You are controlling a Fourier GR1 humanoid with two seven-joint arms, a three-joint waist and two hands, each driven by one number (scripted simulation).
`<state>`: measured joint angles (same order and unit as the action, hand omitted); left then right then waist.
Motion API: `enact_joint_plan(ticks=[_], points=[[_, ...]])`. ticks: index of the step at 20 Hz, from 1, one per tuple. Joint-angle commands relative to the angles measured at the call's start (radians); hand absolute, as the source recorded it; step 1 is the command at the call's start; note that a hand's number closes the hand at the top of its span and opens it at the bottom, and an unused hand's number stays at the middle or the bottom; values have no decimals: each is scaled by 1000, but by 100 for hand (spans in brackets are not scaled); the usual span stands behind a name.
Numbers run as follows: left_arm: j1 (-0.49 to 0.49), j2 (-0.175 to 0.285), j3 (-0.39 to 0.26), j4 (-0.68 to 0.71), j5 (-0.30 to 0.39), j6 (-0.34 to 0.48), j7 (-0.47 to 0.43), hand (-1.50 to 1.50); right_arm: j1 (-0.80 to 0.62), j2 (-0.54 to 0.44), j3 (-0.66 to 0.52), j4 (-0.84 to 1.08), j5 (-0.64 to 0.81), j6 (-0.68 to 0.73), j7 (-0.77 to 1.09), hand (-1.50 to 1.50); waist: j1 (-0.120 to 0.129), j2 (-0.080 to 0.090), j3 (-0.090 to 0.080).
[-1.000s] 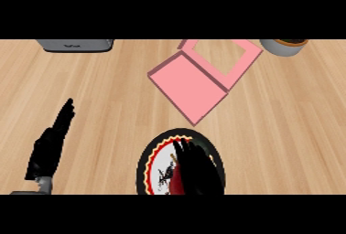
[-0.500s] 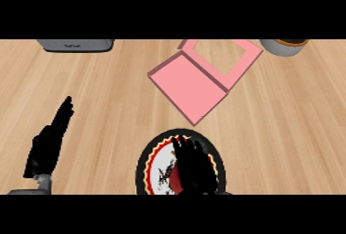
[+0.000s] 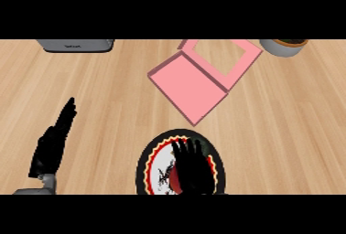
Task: Pick the pear from the plate and place it in the cardboard box
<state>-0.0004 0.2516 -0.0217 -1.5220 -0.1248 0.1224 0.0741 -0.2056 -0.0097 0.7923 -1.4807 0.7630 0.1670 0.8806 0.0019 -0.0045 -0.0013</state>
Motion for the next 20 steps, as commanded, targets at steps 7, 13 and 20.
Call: enact_joint_plan(ticks=[7,13,20], points=[[38,-4,37,-63,-4,-41,28,0,1,9,2,86,149,-101,-88,150,3,4,1],[24,-58,10,18,-70,-8,-30,0,-5,-26,-35,52,245,-123,-139,150,0,4,1],[19,-14,56,-42,-21,-52,23,0,-63,-382,-333,11,136,-138,-382,150,-4,10,3]])
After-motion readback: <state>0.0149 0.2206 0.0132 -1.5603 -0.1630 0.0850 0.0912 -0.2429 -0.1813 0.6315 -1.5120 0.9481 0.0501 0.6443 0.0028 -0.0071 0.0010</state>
